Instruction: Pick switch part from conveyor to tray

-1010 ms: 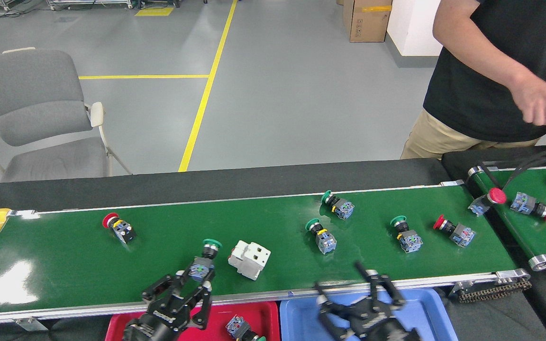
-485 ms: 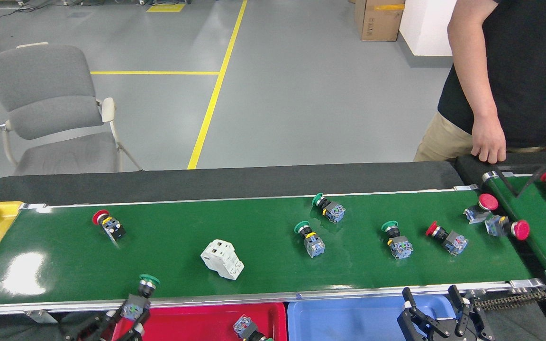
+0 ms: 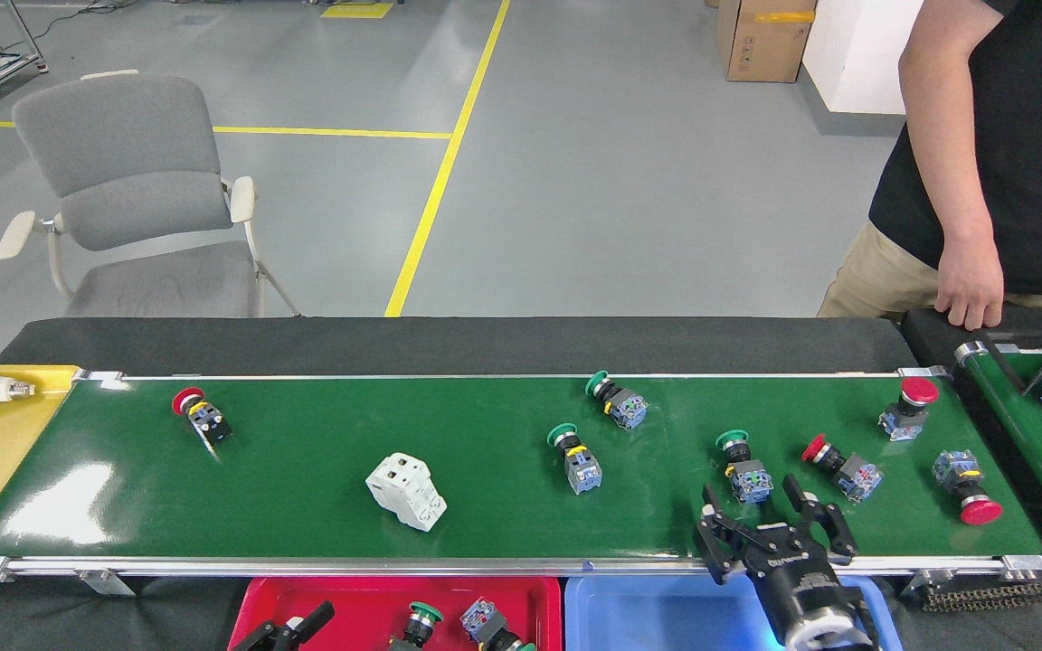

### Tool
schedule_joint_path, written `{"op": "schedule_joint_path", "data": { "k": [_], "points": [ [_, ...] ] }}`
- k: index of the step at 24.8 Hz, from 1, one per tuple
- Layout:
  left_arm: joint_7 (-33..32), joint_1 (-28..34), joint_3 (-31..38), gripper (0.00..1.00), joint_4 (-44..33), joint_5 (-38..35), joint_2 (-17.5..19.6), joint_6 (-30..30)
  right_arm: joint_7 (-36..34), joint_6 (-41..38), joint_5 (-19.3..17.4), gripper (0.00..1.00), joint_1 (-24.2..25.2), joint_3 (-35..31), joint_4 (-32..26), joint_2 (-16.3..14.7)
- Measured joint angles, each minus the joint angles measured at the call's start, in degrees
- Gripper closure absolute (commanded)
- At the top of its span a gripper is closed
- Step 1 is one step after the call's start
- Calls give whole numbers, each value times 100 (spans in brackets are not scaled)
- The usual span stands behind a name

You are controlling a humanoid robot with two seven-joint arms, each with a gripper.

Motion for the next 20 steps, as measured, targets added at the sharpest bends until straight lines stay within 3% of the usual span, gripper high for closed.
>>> {"op": "schedule_joint_path", "data": {
  "k": [2, 5, 9, 13, 14, 16, 20],
  "points": [
    [19, -59, 171, 0, 0, 0, 3, 1024, 89, 89, -9, 80, -247, 189, 259, -29],
    [37, -22, 440, 0, 0, 1, 3, 1702, 214, 132, -43, 92, -322, 251, 337, -90],
    [43, 20, 494, 0, 0, 1, 7, 1904, 258, -76, -48, 95, -292, 345, 128, -110],
    [53, 40, 243, 0, 0, -2, 8, 1610, 268, -1596, -48, 92, -24, 665, -591, -329],
    [62, -2, 144, 0, 1, -10, 8, 1534, 263, -2083, -48, 81, 39, 707, -731, -345],
    [39, -251, -42, 0, 2, -71, 36, 1457, 258, -3119, -47, 0, 124, 850, -868, -282],
    [-78, -827, -151, 0, 152, -465, 87, 1376, 250, -3952, -10, 0, 140, 1067, -840, -21]
  ]
}}
